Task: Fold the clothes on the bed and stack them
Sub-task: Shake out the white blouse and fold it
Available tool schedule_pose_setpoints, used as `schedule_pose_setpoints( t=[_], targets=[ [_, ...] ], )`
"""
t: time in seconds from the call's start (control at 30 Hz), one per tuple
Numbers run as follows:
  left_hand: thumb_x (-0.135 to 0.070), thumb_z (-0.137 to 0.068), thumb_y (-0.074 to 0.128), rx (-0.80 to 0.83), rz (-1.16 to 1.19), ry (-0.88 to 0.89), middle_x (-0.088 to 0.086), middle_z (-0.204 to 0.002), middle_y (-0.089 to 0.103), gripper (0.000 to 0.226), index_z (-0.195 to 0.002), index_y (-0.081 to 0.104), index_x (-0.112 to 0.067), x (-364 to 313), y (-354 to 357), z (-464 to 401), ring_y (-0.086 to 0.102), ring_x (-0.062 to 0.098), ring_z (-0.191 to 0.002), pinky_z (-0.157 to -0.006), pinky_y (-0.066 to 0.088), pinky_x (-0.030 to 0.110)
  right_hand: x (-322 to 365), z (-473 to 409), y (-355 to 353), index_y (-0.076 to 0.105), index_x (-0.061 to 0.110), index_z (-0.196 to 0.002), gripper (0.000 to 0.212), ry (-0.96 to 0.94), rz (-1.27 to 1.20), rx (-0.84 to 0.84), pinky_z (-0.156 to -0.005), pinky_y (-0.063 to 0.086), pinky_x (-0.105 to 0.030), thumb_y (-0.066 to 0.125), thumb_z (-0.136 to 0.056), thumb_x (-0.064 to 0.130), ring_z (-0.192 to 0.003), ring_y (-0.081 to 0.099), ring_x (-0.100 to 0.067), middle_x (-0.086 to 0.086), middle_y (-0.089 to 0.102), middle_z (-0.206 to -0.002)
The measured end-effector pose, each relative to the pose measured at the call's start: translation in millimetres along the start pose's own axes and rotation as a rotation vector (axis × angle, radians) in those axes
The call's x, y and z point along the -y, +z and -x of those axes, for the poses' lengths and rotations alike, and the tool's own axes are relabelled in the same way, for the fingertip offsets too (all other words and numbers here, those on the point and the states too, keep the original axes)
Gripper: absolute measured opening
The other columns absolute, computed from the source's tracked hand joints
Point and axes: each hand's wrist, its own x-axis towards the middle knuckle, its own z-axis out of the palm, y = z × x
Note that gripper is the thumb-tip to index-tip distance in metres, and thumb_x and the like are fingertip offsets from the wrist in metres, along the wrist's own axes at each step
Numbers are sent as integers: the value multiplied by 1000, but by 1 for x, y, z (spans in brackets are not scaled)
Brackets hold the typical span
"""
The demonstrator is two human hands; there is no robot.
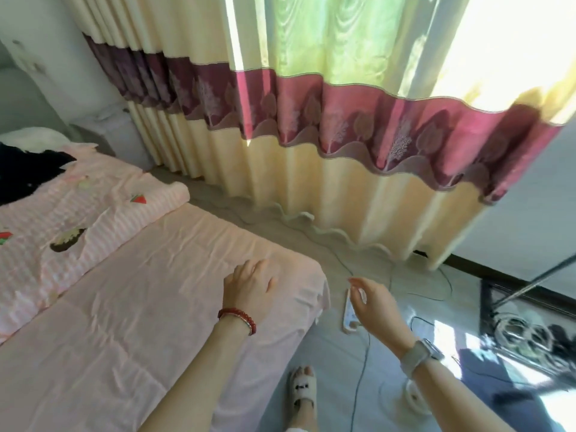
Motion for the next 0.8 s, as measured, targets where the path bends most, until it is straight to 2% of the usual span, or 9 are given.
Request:
schedule_pose_setpoints(
  t=[0.13, 0.27, 0.37, 0.47, 0.8],
  targets=[
    [-33, -91, 48, 43, 11, -25, 2, -126, 54, 38, -126, 52, -19, -6, 35, -77, 49, 24, -113, -89, 38, 31, -16, -86, -4, 57, 10, -123, 32, -10, 51, 25, -96, 40, -35, 44, -94, 16, -116, 51, -28, -8, 60, -124],
    [-31, -90, 47, 108, 31, -129, 1, -121, 56, 32, -119, 55, -19, 4, 62, -168, 49, 23, -112, -89, 37, 31, -15, -192, -11, 54, 13, -126, 33, -19, 106, 118, -97, 39, -35, 43, -96, 18, -117, 50, -26, -7, 59, -124],
    [-31, -91, 46, 124, 62, -190, 0, -126, 54, 34, -122, 53, -21, 9, 70, -235, 48, 23, -114, -91, 36, 31, -7, -269, -21, 55, 13, -125, 33, -44, 146, 176, -97, 39, -36, 43, -95, 18, -117, 50, -26, -7, 59, -124],
    [-34, -93, 46, 115, 77, -232, 0, -132, 51, 39, -130, 48, -22, 12, 69, -297, 46, 22, -119, -94, 35, 31, 5, -338, -26, 55, 12, -126, 33, -80, 170, 206, -97, 40, -37, 43, -95, 18, -118, 51, -27, -8, 58, -126],
    [-33, -92, 48, 16, 86, -399, 3, -129, 53, 39, -128, 50, -18, 48, 73, -446, 49, 23, -116, -91, 39, 35, 61, -530, 6, 52, 14, -129, 36, -322, 229, 368, -95, 40, -34, 41, -95, 19, -116, 50, -28, -8, 58, -125]
  ],
)
